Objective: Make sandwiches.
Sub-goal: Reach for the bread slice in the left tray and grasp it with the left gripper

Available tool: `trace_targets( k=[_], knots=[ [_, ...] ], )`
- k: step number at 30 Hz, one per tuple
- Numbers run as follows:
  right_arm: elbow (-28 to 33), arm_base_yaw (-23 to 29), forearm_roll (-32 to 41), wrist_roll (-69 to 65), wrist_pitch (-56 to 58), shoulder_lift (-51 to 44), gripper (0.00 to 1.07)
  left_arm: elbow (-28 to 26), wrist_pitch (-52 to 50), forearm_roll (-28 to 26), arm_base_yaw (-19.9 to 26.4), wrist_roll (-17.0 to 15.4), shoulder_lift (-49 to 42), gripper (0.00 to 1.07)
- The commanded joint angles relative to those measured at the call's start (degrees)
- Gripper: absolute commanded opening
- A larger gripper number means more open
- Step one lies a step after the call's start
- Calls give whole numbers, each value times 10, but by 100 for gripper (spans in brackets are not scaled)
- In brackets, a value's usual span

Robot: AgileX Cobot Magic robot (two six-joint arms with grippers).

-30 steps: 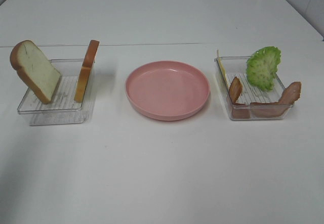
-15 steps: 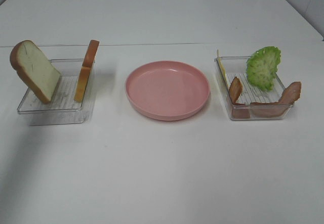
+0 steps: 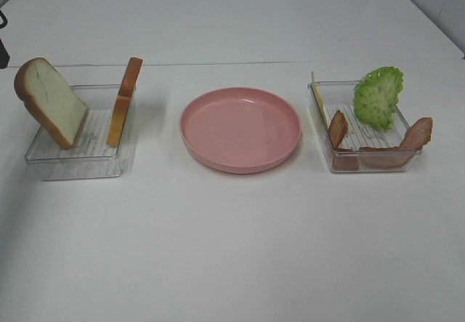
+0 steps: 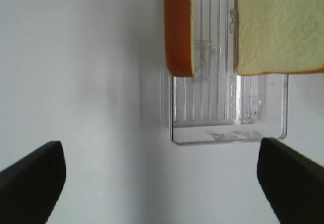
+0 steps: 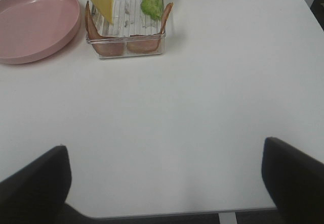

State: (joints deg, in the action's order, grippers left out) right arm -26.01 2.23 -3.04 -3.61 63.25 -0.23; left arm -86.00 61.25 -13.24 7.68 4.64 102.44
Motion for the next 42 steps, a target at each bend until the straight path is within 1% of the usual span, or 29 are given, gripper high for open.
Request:
trace_targets(
  k=[1,2,3,5,6,7,8,9,11,12,13,14,17,23,25,26,27,28,29,30,31,32,33,34,35,36,37,41,42],
  knots=[
    [2,-3,-3,3,-3,-1,98,-11,-37,-14,3,15,41,94],
    [2,-3,-3,3,-3,-1,98,-11,-37,-14,3,15,41,94],
    [2,-3,-3,3,-3,-1,98,-29,-37,-18,3,14,64,94],
    [2,-3,-3,3,-3,-1,98,-42,-36,-21,3,13,77,94],
    [2,-3,-3,3,-3,-1,98,-72,-31,-29,3,13,103,94],
    [2,-3,-3,3,-3,-1,98,-72,-31,-29,3,13,103,94],
    [2,-3,-3,3,-3,-1,98,-102,-26,-40,3,13,131,94],
    [2,-3,-3,3,-3,-1,98,-102,-26,-40,3,13,131,94],
    [2,-3,-3,3,-3,-1,98,-147,-11,-52,3,13,171,94],
    [2,-3,-3,3,-3,-1,98,-147,-11,-52,3,13,171,94],
    [2,-3,-3,3,-3,-1,98,-174,3,-58,3,10,195,94],
    [2,-3,-3,3,-3,-1,98,-185,10,-61,3,9,206,94],
    [2,-3,-3,3,-3,-1,98,-203,15,-69,1,6,231,94],
    [2,-3,-3,3,-3,-1,98,-206,11,-72,-5,7,254,92],
    [2,-3,-3,3,-3,-1,98,-206,7,-72,-7,6,257,87],
    [2,-3,-3,3,-3,-1,98,-206,7,-72,-7,6,257,87],
    [2,-3,-3,3,-3,-1,98,-206,5,-71,-7,-1,257,80],
    [2,-3,-3,3,-3,-1,98,-206,5,-71,-7,-1,257,80],
    [2,-3,-3,3,-3,-1,98,-206,7,-60,-7,-24,257,64],
    [2,-3,-3,3,-3,-1,98,-206,7,-60,-7,-24,257,64],
    [2,-3,-3,3,-3,-1,98,-206,9,-54,-7,-38,257,45],
    [2,-3,-3,3,-3,-1,98,-206,9,-54,-7,-40,257,35],
    [2,-3,-3,3,-3,-1,98,-206,9,-54,-7,-40,257,35],
    [2,-3,-3,3,-3,-1,98,-206,8,-55,-7,-40,257,18],
    [2,-3,-3,3,-3,-1,98,-206,8,-55,-7,-41,257,12],
    [2,-3,-3,3,-3,-1,98,-206,8,-55,-7,-41,257,12],
    [2,-3,-3,3,-3,-1,98,-206,8,-55,-7,-41,257,1],
    [2,-3,-3,3,-3,-1,98,-206,5,-54,-7,-46,255,0],
    [2,-3,-3,3,-3,-1,98,-206,2,-51,-7,-56,250,0]
  ],
)
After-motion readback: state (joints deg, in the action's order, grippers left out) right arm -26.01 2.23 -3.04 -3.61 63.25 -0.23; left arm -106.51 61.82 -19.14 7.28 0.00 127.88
